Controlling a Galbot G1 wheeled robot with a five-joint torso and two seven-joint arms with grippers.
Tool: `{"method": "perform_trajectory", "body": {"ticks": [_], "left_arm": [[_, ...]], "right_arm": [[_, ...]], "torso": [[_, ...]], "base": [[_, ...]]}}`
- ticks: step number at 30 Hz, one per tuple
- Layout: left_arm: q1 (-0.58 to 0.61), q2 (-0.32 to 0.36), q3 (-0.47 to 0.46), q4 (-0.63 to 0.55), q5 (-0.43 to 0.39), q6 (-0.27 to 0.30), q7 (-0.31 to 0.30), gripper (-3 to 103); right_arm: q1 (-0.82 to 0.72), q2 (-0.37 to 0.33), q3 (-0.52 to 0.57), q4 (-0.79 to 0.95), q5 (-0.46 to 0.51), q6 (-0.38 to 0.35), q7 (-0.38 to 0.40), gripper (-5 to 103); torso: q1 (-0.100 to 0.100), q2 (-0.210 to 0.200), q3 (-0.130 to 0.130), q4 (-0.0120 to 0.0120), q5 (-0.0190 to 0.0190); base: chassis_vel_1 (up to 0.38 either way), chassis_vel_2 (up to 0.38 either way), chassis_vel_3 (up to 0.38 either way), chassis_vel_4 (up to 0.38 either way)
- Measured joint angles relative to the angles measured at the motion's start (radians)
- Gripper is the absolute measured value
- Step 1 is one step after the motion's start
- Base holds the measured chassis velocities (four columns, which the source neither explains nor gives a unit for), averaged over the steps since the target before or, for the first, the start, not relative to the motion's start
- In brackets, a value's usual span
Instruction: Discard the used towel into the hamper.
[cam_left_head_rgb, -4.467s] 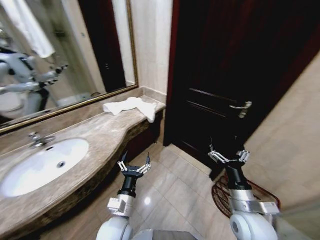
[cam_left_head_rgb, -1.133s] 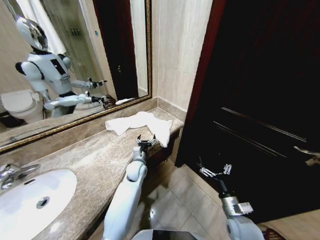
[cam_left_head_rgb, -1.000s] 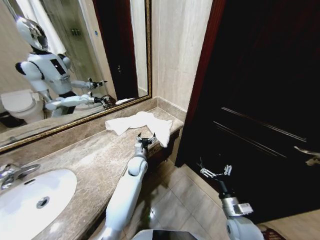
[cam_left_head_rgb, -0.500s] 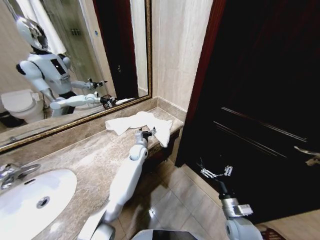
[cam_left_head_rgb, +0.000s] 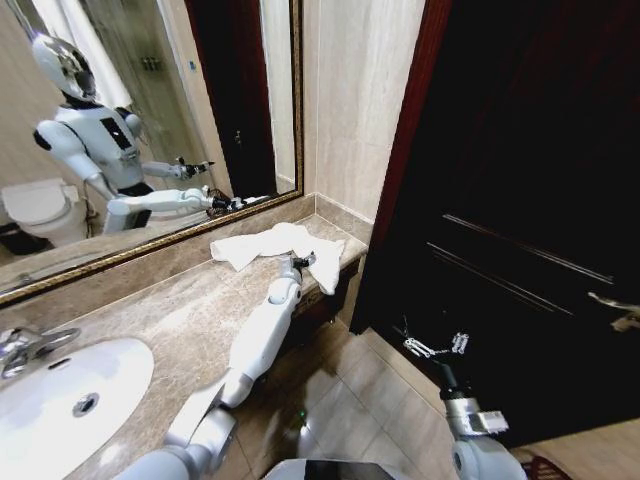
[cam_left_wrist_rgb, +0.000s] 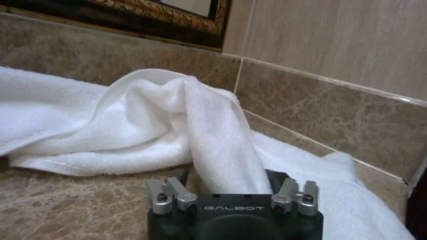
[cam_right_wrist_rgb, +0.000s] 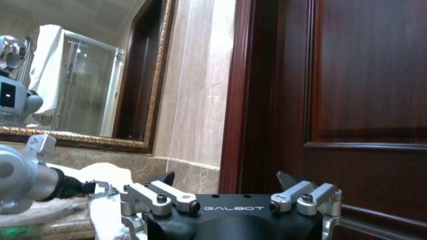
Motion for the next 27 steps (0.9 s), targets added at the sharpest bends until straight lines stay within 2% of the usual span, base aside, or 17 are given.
{"method": "perform_trajectory", "body": {"ticks": [1, 2, 6, 7, 8, 11, 13, 14, 15, 16, 18, 20, 25, 27], "left_arm": [[-0.004, 0.002, 0.002, 0.009, 0.001, -0.007, 0.01, 76], [-0.004, 0.002, 0.002, 0.009, 0.001, -0.007, 0.01, 76], [-0.007, 0.012, 0.007, 0.017, 0.001, -0.02, 0.048, 54], [-0.007, 0.012, 0.007, 0.017, 0.001, -0.02, 0.048, 54], [-0.007, 0.012, 0.008, 0.017, 0.0, -0.025, 0.058, 48], [-0.005, 0.014, 0.011, 0.016, -0.001, -0.033, 0.072, 43], [0.0, 0.018, 0.015, 0.013, -0.004, -0.04, 0.084, 32], [0.0, 0.018, 0.015, 0.013, -0.004, -0.04, 0.084, 32], [0.001, 0.021, 0.015, 0.01, -0.006, -0.042, 0.091, 26], [0.004, 0.023, 0.015, 0.008, -0.008, -0.046, 0.098, 15], [0.005, 0.025, 0.015, 0.006, -0.009, -0.049, 0.103, 15], [0.011, 0.031, 0.015, 0.0, -0.012, -0.055, 0.114, 5], [0.022, 0.043, 0.012, -0.017, -0.019, -0.072, 0.13, 1], [0.038, 0.055, 0.007, -0.041, -0.019, -0.119, 0.15, 1]], "right_arm": [[0.0, 0.001, 0.0, 0.001, 0.0, 0.0, 0.0, 100], [0.0, 0.001, 0.0, 0.001, 0.0, 0.0, 0.0, 100], [-0.003, 0.002, -0.001, 0.005, 0.002, 0.0, 0.0, 100], [-0.003, 0.002, -0.001, 0.005, 0.002, 0.0, 0.0, 100], [-0.003, 0.002, -0.002, 0.005, 0.002, 0.0, 0.0, 100], [-0.003, 0.001, -0.002, 0.007, 0.002, 0.0, 0.0, 100], [-0.002, 0.001, -0.002, 0.008, 0.002, 0.001, 0.0, 100], [-0.002, 0.001, -0.002, 0.008, 0.002, 0.001, 0.0, 100], [-0.002, 0.002, -0.002, 0.008, 0.003, 0.002, 0.0, 100], [-0.002, 0.003, -0.001, 0.008, 0.003, 0.004, 0.001, 100], [-0.002, 0.003, -0.001, 0.007, 0.003, 0.007, 0.001, 100], [-0.003, 0.005, 0.0, 0.005, 0.005, 0.01, 0.001, 100], [-0.003, 0.006, 0.001, 0.005, 0.007, 0.012, 0.001, 100], [-0.002, 0.006, 0.002, 0.005, 0.009, 0.012, 0.001, 100]], "torso": [[0.0, 0.0, 0.0, 0.0, 0.0], [0.0, 0.0, 0.0, 0.0, 0.0], [0.0, 0.0, 0.0, 0.0002, 0.0], [0.0, 0.0, 0.0, 0.0002, 0.0], [0.0, 0.0, 0.0, 0.0001, 0.0], [0.0, 0.0, 0.0, 0.0, 0.0], [0.0, 0.0, 0.0, 0.0001, 0.0], [0.0, 0.0, 0.0, 0.0001, 0.0], [0.0, 0.0, 0.0, 0.0001, 0.0], [0.0, 0.0, 0.0, 0.0001, 0.0], [0.0, 0.0, 0.0, 0.0001, 0.0], [0.0, 0.0, 0.0, 0.0, 0.0], [0.0, 0.0, 0.0, 0.0001, 0.0], [0.0, 0.0, 0.0, 0.0, -0.0001]], "base": [[0.0, 0.0, 0.0, 0.0], [0.0, 0.0, 0.0, 0.0], [0.0, 0.0, 0.0, 0.0], [0.0, 0.0, 0.0, 0.0], [0.0, 0.0, 0.0, 0.0], [0.0, 0.0, 0.0, 0.0], [0.0, 0.0, 0.0, 0.0], [0.0, 0.0, 0.0, 0.0], [0.0, 0.0, 0.0, 0.0], [0.0, 0.0, 0.0, 0.0], [0.0, 0.0, 0.0, 0.0], [0.0, 0.0, 0.0, 0.0], [0.0, 0.0, 0.0, 0.0], [0.0, 0.0, 0.0, 0.0]]}}
